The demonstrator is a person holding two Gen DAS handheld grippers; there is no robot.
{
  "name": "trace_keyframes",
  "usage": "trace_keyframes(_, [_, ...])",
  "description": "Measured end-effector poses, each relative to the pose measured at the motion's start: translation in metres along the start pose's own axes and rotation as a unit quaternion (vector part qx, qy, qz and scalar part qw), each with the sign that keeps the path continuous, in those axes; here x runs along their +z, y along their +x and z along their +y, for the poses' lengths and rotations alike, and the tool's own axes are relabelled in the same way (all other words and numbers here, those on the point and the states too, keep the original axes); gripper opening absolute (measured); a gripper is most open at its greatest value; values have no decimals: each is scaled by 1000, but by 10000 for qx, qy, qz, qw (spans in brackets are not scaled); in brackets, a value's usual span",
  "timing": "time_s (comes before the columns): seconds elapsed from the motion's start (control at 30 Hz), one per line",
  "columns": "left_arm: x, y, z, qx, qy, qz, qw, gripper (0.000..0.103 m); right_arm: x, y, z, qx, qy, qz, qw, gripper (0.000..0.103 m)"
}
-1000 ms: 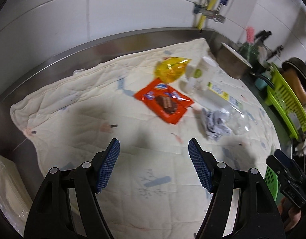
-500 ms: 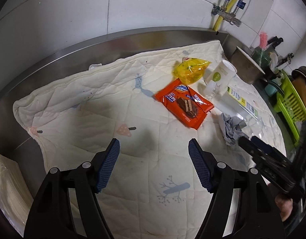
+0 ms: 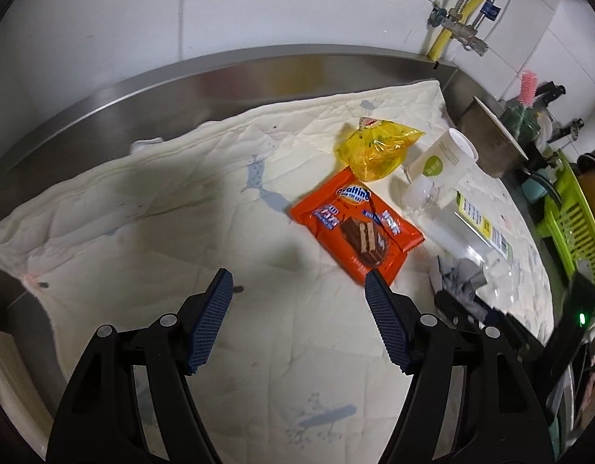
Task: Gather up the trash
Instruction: 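Grasp the crumpled grey paper with the right tool while the left tool approaches the orange wafer packet, then grasp and lift the orange wafer packet with the left tool while the right tool holds the paper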
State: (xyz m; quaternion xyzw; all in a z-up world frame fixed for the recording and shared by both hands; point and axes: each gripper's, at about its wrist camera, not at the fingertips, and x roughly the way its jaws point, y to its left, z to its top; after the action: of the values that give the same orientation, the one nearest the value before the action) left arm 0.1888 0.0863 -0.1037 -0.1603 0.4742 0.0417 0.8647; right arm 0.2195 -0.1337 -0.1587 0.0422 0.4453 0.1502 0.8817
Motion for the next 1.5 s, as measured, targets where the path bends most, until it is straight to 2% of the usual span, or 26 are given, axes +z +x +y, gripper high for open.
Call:
trace_keyframes(0.17, [4,15,-18,-136,297,97,9994,70,-5,-13,-2,81,-24,-104,9999,42])
trace_keyframes(0.27, [4,24,-29,-84,385,145,9991,70,-9,-26,-2,122,-58,-174,9998,42])
trace_keyframes(0.57, [19,57,-23,-353,-321,465,9978,58,-22,-70,-13,202,-20,-496,9986,42])
trace_keyframes(0.8, [27,77,-24,-465,-706,636,9944,58,-27,-88,-21,167,21,-632,9979,42])
trace_keyframes(0.97, [26,94,-23,-440,-915,834,9913,53,-33,-100,-28,116,77,-713,9974,43])
trace_keyframes(1.13, [24,95,-21,-442,-984,777,9911,53,-38,-106,-33,80,131,-734,9972,43])
trace_keyframes(1.17, [25,96,-22,-409,-983,759,9914,50,-39,-107,-33,76,139,-737,9972,43])
trace_keyframes(1.23, [25,96,-23,-294,-939,740,9924,37,-41,-110,-35,37,150,-745,9971,43])
trace_keyframes(1.27, [25,96,-22,-284,-951,719,9925,35,-44,-113,-36,39,177,-747,9970,43])
trace_keyframes(1.33, [25,95,-18,-379,-1005,717,9916,22,-47,-117,-36,18,182,-766,9969,43])
trace_keyframes(1.43, [25,92,-14,-414,-1050,689,9912,11,-54,-125,-37,-24,169,-771,9969,43])
trace_keyframes(1.5, [22,86,-12,-442,-1034,643,9916,9,-58,-130,-37,-58,152,-788,9968,43])
